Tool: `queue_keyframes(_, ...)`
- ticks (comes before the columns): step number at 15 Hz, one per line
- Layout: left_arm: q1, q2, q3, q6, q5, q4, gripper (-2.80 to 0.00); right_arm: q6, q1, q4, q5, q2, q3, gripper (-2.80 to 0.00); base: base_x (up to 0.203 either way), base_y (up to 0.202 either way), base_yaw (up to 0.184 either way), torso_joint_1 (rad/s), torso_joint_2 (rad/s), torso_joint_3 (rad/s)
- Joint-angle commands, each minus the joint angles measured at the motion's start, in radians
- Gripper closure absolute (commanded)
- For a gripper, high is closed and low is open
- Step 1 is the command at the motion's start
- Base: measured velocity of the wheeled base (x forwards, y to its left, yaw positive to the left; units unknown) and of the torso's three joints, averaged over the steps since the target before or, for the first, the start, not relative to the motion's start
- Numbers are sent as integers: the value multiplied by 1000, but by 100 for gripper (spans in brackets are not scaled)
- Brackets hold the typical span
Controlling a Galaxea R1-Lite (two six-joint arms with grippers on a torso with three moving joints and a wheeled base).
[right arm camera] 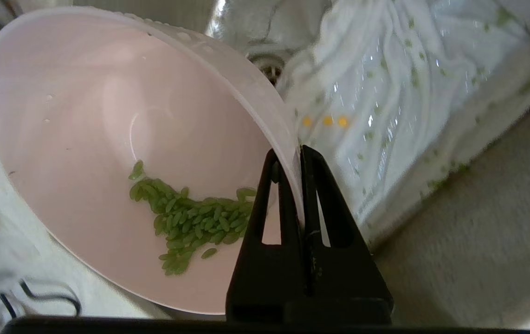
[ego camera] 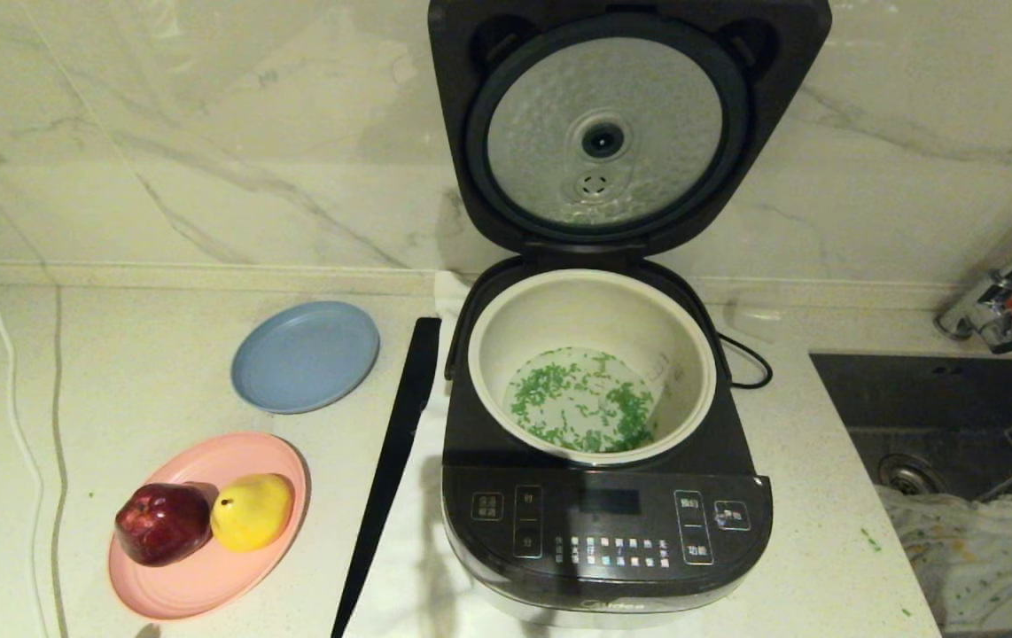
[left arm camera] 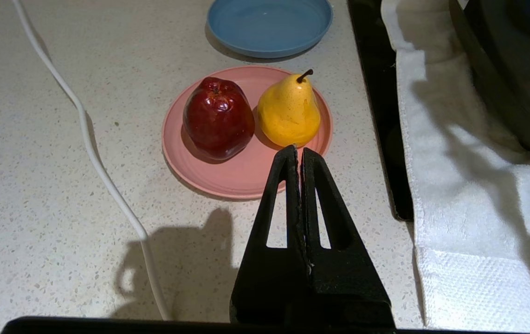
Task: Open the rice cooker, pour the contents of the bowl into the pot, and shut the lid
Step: Fill a bowl with water from the tap
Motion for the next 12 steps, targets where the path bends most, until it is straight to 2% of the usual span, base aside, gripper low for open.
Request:
queue_keyframes(1,0,0,5,1,-1,0,0,7,13,-11,4,47,-30,0,0,0,0,0,0,0)
queue_keyframes(12,0,0,5,1,-1,0,0,11,41,-46,4,58,-30,0,0,0,0,0,0,0)
